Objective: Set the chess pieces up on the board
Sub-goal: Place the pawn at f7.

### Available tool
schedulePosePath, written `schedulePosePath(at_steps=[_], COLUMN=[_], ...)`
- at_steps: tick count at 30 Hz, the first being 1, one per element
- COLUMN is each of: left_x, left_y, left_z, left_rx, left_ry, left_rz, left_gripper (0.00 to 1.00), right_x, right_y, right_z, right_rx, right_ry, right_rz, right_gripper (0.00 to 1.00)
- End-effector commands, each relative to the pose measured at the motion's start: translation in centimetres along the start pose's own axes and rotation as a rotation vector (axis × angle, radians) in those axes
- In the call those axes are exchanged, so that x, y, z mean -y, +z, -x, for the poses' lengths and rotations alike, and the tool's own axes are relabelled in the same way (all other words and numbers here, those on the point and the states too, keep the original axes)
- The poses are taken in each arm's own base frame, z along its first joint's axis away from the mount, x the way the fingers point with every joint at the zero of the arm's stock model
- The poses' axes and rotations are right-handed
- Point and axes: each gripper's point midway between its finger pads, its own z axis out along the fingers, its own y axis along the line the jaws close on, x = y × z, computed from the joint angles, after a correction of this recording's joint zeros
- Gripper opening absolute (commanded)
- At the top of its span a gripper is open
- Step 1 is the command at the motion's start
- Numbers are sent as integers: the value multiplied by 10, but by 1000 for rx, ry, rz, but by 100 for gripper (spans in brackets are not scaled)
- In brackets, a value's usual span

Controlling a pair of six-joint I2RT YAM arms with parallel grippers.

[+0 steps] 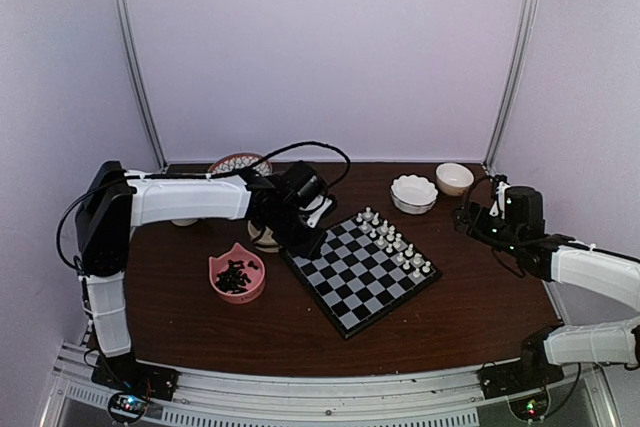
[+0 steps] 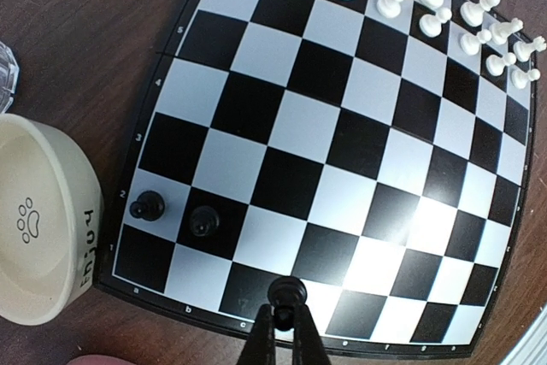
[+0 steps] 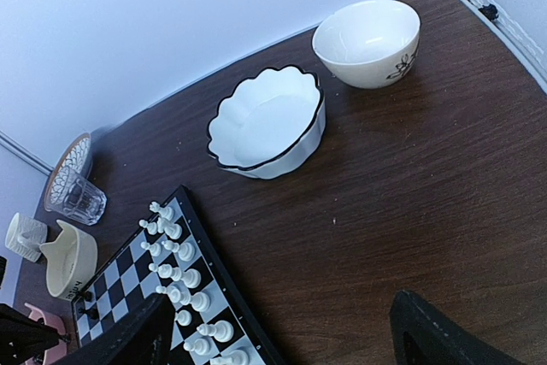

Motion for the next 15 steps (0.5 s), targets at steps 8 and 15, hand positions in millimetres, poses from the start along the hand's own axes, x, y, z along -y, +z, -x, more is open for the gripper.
schedulePosePath(at_steps=[8,15], left_x=[-6,-9], left_y=[14,25], left_z=[4,4], left_rx=[9,-3], left_ry=[46,60], left_rz=[39,58], left_gripper=[0,0], right_x=[2,2], right_y=[-1,0], right_z=[3,2], right_rx=[16,14], right_ry=[-16,-15], right_rz=[-18,-18], right_gripper=[91,91])
